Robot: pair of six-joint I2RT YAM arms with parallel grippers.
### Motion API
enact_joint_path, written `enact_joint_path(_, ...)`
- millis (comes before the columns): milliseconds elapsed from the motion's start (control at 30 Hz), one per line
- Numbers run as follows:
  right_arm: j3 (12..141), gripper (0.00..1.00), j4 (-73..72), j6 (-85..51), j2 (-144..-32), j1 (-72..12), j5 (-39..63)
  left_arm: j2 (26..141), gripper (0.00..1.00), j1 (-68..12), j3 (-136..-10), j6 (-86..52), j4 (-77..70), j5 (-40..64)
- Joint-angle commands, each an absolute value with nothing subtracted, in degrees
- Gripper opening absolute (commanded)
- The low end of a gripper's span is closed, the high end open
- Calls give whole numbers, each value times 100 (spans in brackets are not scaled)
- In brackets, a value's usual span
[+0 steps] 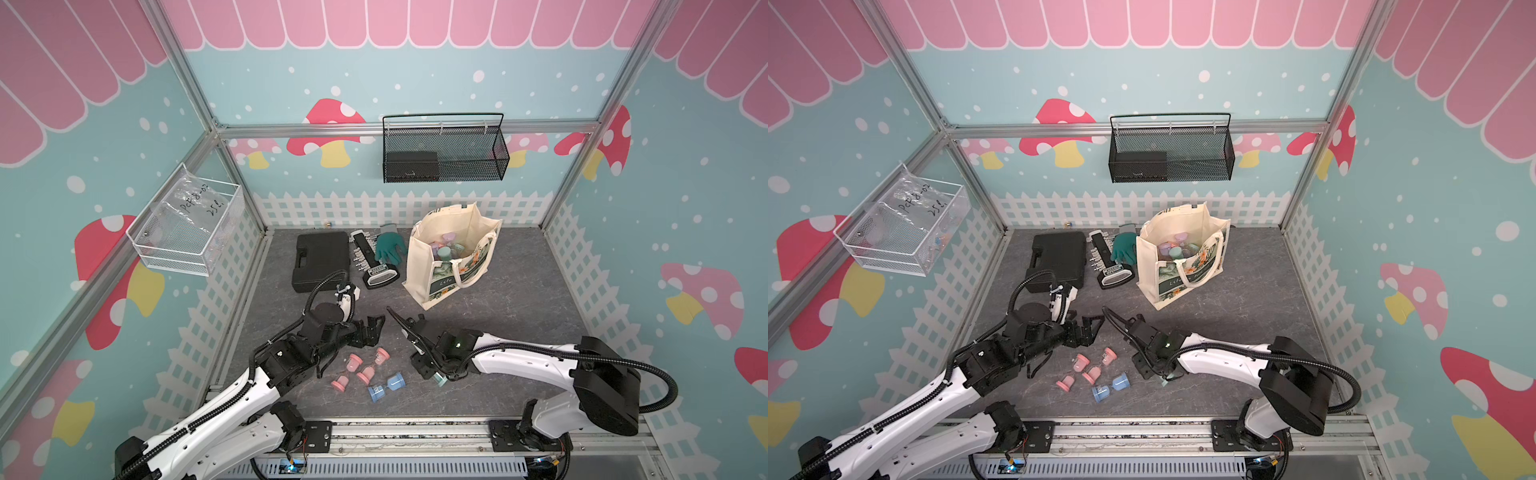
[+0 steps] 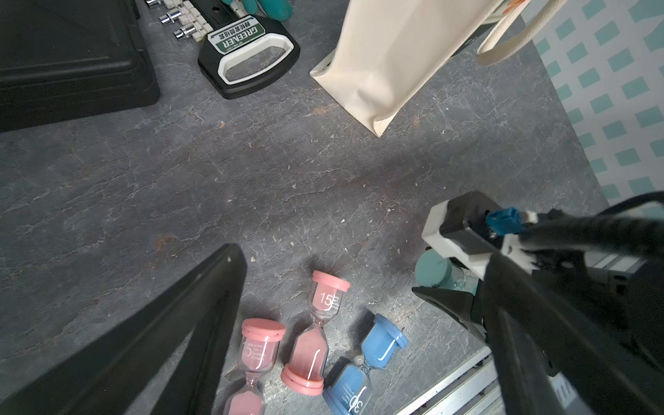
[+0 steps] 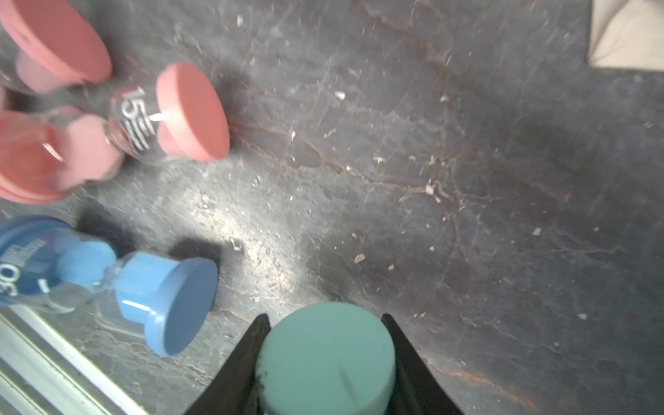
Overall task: Put the hourglass into the canvas bag
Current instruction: Pick up the hourglass from the center of the board, then place the hourglass in the canvas bag.
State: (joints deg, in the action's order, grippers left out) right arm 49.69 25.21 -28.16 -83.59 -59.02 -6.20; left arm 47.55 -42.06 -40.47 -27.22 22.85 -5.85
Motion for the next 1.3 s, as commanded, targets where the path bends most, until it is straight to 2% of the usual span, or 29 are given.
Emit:
enact_joint_path(0, 5230, 31, 2442, -2785, -8087, -5781, -783, 4685, 99, -4175, -4250, -2708, 2219, -666)
enact_joint_path(300, 5778, 30, 2227, -2537, -7597, -5352, -861, 4754, 100, -4175, -4443, -2628, 2123, -686)
enact_joint_path(567, 6353, 29, 1814, -2229, -7353, -4893, -481, 4958, 99, -4170, -4722, -2518, 1957, -597)
enact_joint_path(1267, 8426, 26, 1564, -1321, -7715, -4095, -718, 5643, 99, -4166, -5345, -2288, 1557, -178)
